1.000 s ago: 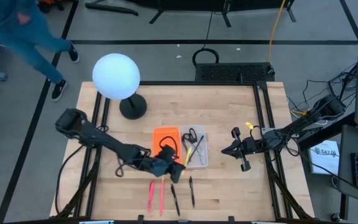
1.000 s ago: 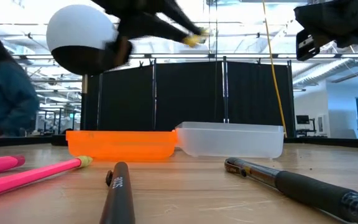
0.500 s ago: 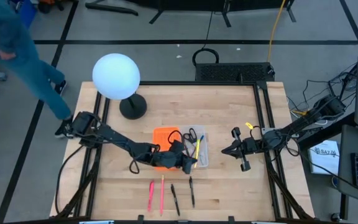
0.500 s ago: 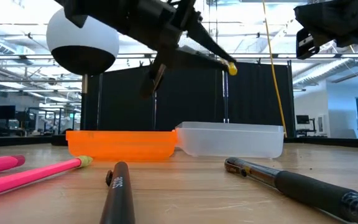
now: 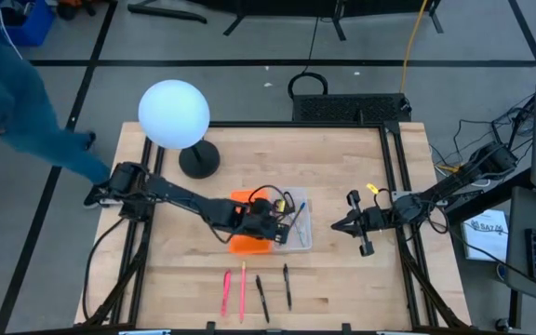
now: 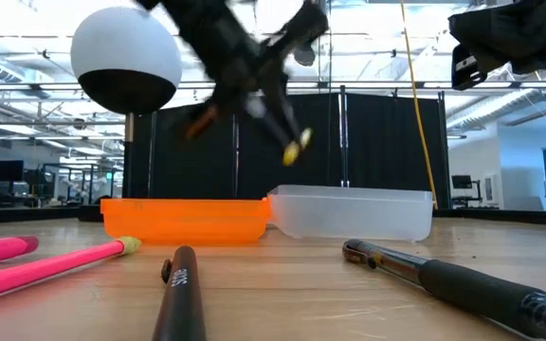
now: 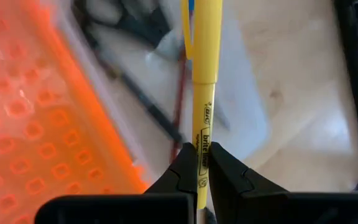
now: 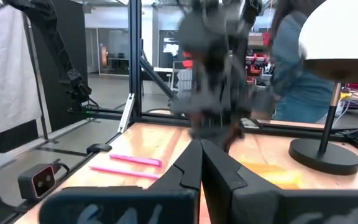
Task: Pick & place school supplies into a supply box
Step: Put the yellow pen into the orange and white supply box
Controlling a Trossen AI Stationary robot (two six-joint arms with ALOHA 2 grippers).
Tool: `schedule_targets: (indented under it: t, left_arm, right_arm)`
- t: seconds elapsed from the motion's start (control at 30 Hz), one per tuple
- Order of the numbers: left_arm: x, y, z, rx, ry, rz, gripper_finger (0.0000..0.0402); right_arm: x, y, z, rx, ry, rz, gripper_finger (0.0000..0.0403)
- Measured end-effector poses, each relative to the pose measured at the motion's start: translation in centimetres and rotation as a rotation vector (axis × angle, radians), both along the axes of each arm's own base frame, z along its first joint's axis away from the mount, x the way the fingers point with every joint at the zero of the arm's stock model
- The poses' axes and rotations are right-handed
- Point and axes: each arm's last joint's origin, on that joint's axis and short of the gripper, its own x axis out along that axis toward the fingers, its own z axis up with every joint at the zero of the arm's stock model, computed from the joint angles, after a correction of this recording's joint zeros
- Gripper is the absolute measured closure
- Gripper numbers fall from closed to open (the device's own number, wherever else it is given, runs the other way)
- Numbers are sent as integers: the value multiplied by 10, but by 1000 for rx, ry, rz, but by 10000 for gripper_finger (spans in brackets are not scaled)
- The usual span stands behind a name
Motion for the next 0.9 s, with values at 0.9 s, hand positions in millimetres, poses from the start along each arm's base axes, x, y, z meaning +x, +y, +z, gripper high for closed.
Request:
schedule_targets:
  t: [0.9]
  left_arm:
    - [60, 11, 19, -185, 188, 104, 382]
  right_arm:
    - [-10, 2, -3, -50, -34, 142, 403]
